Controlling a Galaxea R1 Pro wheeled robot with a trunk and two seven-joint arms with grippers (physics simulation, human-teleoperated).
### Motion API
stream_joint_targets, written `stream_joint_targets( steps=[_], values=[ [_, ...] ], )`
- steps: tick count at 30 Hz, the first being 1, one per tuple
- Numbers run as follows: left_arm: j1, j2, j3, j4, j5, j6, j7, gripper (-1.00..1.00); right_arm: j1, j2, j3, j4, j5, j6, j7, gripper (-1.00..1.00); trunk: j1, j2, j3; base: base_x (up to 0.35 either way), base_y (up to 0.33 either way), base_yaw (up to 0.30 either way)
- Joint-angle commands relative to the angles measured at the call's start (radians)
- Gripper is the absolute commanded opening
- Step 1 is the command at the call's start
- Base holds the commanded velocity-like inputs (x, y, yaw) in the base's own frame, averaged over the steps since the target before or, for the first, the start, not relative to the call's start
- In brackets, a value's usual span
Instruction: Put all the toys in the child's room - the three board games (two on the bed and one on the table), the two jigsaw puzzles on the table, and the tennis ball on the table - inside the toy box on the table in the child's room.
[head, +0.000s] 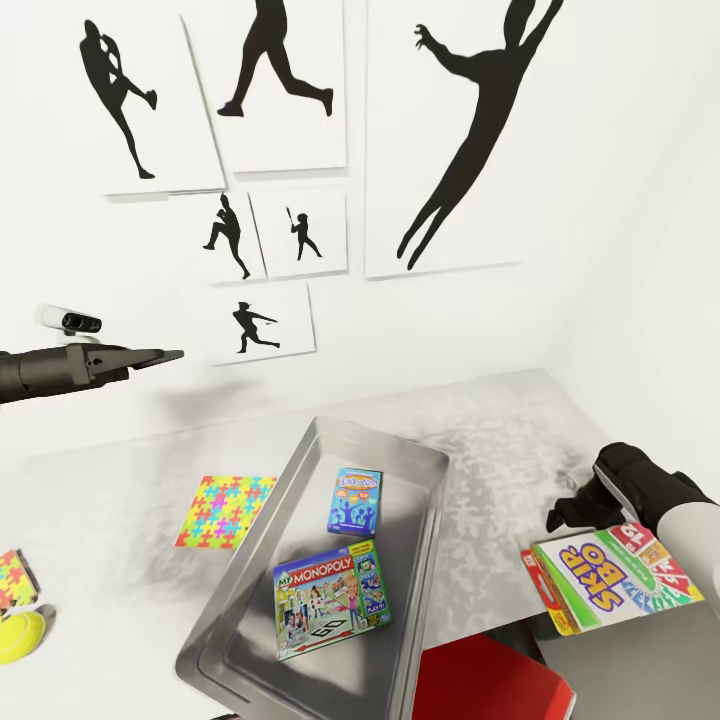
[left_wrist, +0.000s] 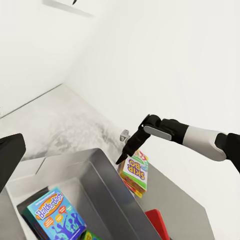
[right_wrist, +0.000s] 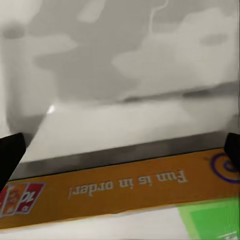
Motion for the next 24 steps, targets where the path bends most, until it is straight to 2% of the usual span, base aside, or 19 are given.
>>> stream_joint_targets(
  steps=[1,5,9,13,16,24],
  values=[
    [-0.001,0.0,0.0,0.0,-0.001,0.011,-0.004,1.0,0.0,-0.002,0.013,0.085,0.017,-0.001,-0.002,1.0,0.001,-0.001,-0.002,0.0,0.0,0.0],
    [-0.001,0.001,0.0,0.0,-0.001,0.011,-0.004,1.0,0.0,-0.006,0.014,0.091,0.017,-0.001,-0.002,1.0,0.001,-0.001,-0.002,0.0,0.0,0.0],
    [-0.001,0.001,0.0,0.0,-0.001,0.011,-0.004,1.0,0.0,-0.038,0.014,0.092,0.016,0.0,-0.001,1.0,0.001,-0.001,-0.002,0.0,0.0,0.0],
    [-0.001,0.0,0.0,0.0,0.0,0.011,-0.004,1.0,0.0,-0.056,0.014,0.093,0.016,-0.001,0.0,1.0,0.001,-0.001,-0.002,0.0,0.0,0.0],
    [-0.001,0.001,0.0,0.0,0.001,0.011,-0.004,1.0,0.0,-0.061,0.014,0.093,0.016,-0.002,0.0,1.0,0.001,-0.001,-0.002,0.0,0.0,0.0],
    [-0.001,0.001,0.0,0.0,0.001,0.011,-0.004,1.0,0.0,-0.061,0.014,0.085,0.019,-0.01,0.082,1.0,0.001,-0.001,-0.002,0.0,0.0,0.0]
  ],
)
